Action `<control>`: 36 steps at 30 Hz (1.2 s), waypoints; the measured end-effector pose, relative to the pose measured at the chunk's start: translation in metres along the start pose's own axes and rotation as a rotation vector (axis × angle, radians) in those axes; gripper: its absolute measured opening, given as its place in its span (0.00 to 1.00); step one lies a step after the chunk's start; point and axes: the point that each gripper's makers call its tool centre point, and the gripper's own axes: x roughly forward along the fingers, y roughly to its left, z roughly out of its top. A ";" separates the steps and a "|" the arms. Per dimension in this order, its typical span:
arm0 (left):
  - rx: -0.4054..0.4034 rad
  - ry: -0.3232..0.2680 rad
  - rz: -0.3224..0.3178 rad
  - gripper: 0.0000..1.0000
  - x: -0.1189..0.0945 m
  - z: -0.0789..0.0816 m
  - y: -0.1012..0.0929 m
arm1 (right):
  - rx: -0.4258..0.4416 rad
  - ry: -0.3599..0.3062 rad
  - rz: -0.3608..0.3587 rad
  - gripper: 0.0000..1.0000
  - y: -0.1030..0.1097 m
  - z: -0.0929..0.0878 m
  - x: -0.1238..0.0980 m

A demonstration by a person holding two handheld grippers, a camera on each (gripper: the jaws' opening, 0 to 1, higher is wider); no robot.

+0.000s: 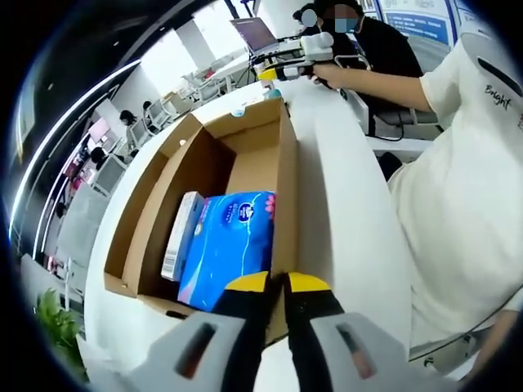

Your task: Operate the shoe box by opening the lid, removing the specified soft item, and placing it in the target area until the item is outside and the box remains undamaged.

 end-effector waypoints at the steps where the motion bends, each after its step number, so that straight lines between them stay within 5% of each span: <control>1: 0.002 -0.001 0.001 0.06 0.000 0.000 0.000 | 0.016 -0.002 -0.004 0.48 -0.003 0.001 -0.001; 7: 0.001 -0.004 0.005 0.06 0.000 0.000 0.000 | 0.126 0.000 -0.016 0.66 -0.004 0.009 -0.010; 13: -0.010 -0.013 0.000 0.06 0.000 0.000 0.000 | 0.163 -0.011 -0.001 0.70 0.008 0.023 -0.020; 30: -0.039 -0.039 0.001 0.07 -0.001 0.000 0.000 | -0.054 -0.141 -0.029 0.65 0.036 0.089 -0.044; 36: -0.044 -0.027 -0.019 0.07 0.000 0.000 0.000 | -0.056 -0.149 0.094 0.67 0.061 0.109 -0.045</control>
